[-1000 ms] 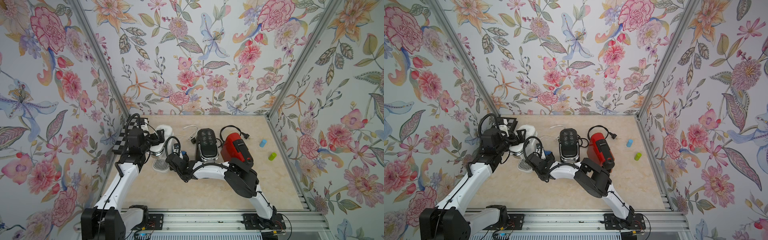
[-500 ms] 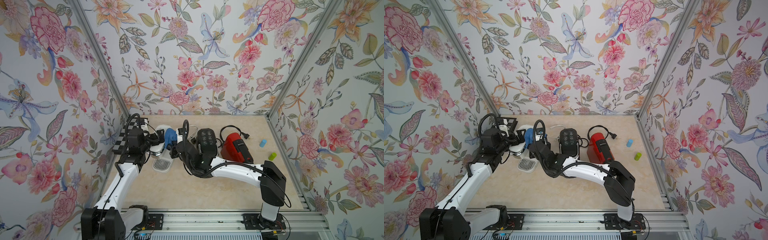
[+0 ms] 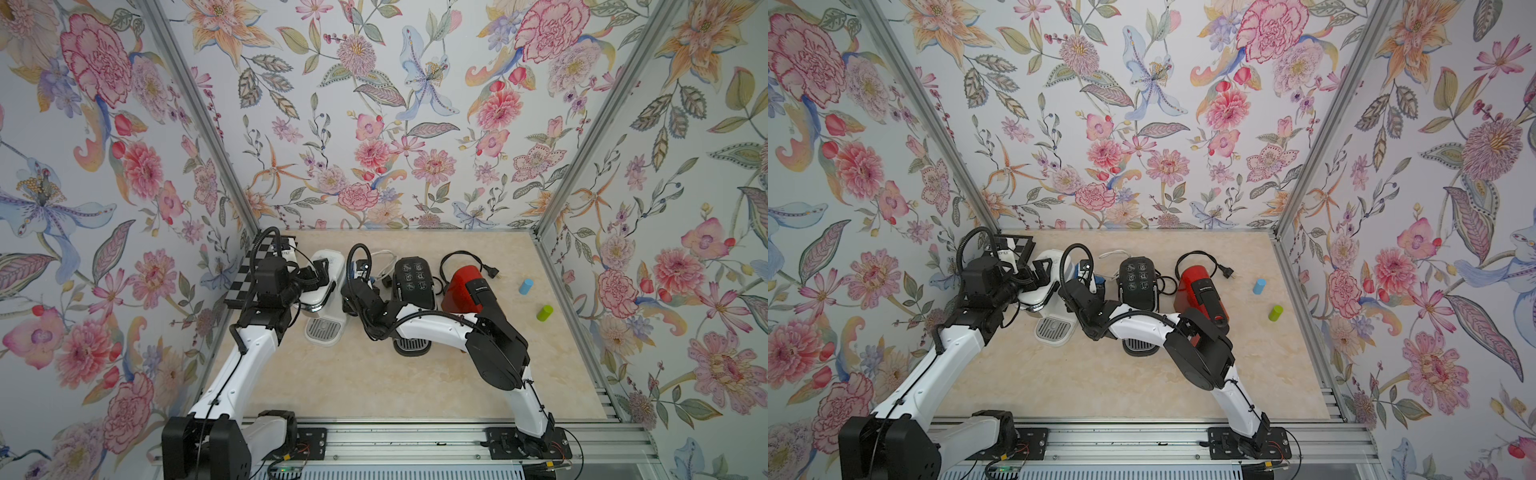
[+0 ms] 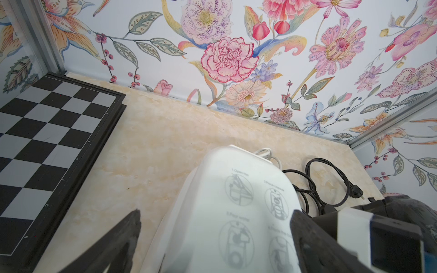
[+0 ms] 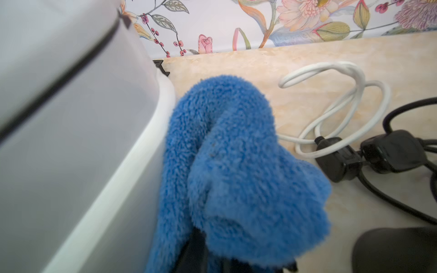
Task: Wipe the surface of a coffee machine
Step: Wipe the dirt from the surface of the coffee machine.
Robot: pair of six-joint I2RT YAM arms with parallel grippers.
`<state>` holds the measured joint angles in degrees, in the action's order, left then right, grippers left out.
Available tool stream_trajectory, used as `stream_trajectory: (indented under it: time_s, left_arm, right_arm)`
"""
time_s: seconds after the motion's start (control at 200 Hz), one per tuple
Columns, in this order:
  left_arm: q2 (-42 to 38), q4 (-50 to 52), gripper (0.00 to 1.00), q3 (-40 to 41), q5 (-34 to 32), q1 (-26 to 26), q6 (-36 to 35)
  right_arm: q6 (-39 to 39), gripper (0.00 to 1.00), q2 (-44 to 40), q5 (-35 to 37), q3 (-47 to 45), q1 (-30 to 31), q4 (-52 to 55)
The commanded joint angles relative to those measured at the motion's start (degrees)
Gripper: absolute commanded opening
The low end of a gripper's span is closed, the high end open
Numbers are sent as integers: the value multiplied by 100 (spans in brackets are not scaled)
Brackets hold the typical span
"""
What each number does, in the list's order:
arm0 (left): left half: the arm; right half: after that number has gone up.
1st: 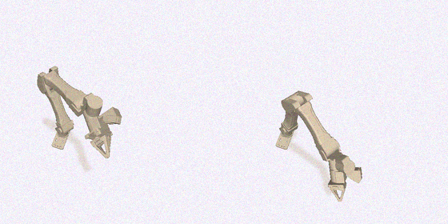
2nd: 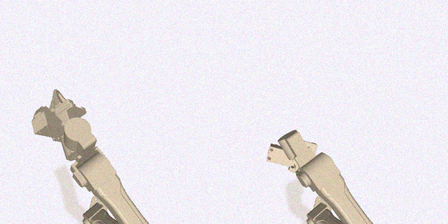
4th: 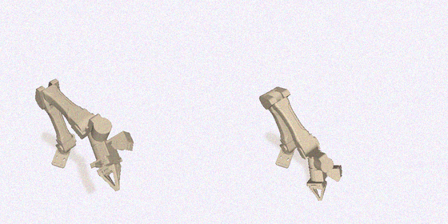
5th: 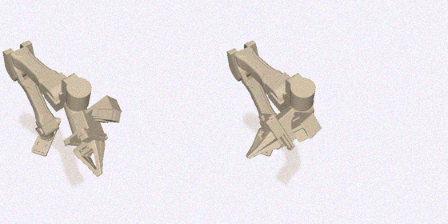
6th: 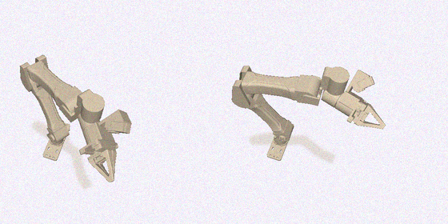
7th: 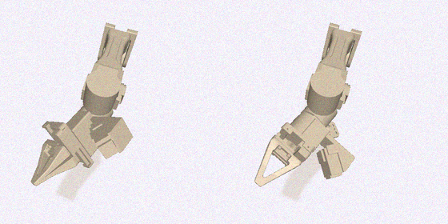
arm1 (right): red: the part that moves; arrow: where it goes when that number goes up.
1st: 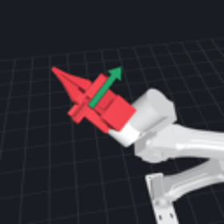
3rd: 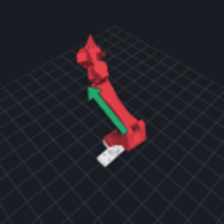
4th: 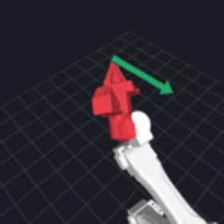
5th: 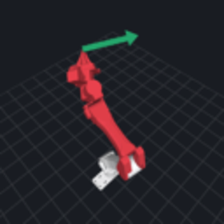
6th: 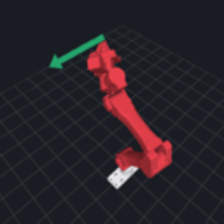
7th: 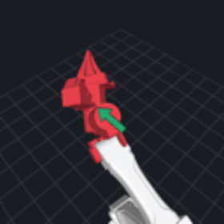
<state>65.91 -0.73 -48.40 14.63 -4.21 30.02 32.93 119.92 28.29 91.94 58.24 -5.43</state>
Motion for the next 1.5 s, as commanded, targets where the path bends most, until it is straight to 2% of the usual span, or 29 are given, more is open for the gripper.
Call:
stream_trajectory:
  time_s: [0.0, 0.19, 0.39, 0.62, 0.776, 0.906, 1.111, 1.246, 1.496]
  left_arm:
    - [27, 106, 99, 50, 68, -50, 39]
    - [17, 102, 99, 59, 67, -45, 50]
    - [-8, 95, 99, 68, 84, -45, 65]
    - [-43, 93, 99, 70, 92, -45, 65]
    - [-84, 110, 99, 85, 53, -48, 48]
    - [-84, 105, 99, 85, 47, -47, 56]
    - [-102, 124, 99, 94, 16, -46, 74]
    - [-114, 111, 99, 138, 22, -46, 117]
    - [-234, 294, 99, 156, 7, -81, 180]
  right_arm:
    - [289, 0, 164, 1, 225, 175, 75]
    - [429, 0, 454, 185, 238, 485, 196]
    - [835, 0, 707, 455, -141, 713, 193]
    - [1050, 0, 759, 91, -546, 846, 54]
    - [1014, 0, 285, 18, -1081, 991, -177]
    - [828, 0, -532, -313, -1876, 1039, -1079]
    - [405, 0, -1335, -801, -2310, 939, -1799]
    - [119, 0, -1385, -912, -2030, 850, -1674]
    - [465, 0, -1279, -1547, -2025, 941, -1812]
